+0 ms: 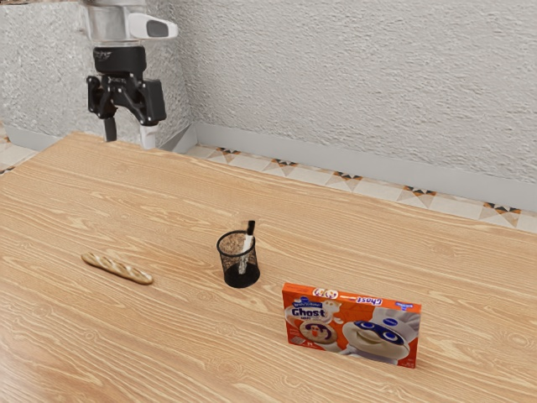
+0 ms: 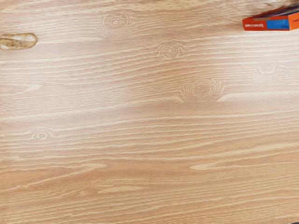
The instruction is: Take the marker out of the pen holder and place it to the left of the pen holder.
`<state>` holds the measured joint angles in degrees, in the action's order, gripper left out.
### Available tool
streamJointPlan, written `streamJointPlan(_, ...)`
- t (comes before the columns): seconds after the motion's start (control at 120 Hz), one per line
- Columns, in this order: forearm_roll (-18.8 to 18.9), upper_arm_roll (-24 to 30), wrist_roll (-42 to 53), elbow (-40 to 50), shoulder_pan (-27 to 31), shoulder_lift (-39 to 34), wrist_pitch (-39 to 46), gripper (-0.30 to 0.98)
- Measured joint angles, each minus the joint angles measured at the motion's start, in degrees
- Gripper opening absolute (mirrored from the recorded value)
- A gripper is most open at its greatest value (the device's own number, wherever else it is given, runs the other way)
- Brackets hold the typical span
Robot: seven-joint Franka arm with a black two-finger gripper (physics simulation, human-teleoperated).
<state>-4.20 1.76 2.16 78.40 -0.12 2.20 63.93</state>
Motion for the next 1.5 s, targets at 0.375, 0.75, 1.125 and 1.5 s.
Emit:
streamJointPlan(0.375, 1.84, 1.99, -1.08, 17.23, -1.56, 7.43, 24.60, 0.69)
streamJointPlan(0.75, 1.36, 1.85, -2.54, 22.96, -6.28, 13.89, 53.80, 0.69)
streamJointPlan(1.125, 8.90, 0.63, 2.46, 27.71, -5.88, 17.45, 74.02, 0.67)
streamJointPlan(1.5, 4.06, 0.70, 6.83, 31.06, -3.28, 17.81, 81.69, 0.39)
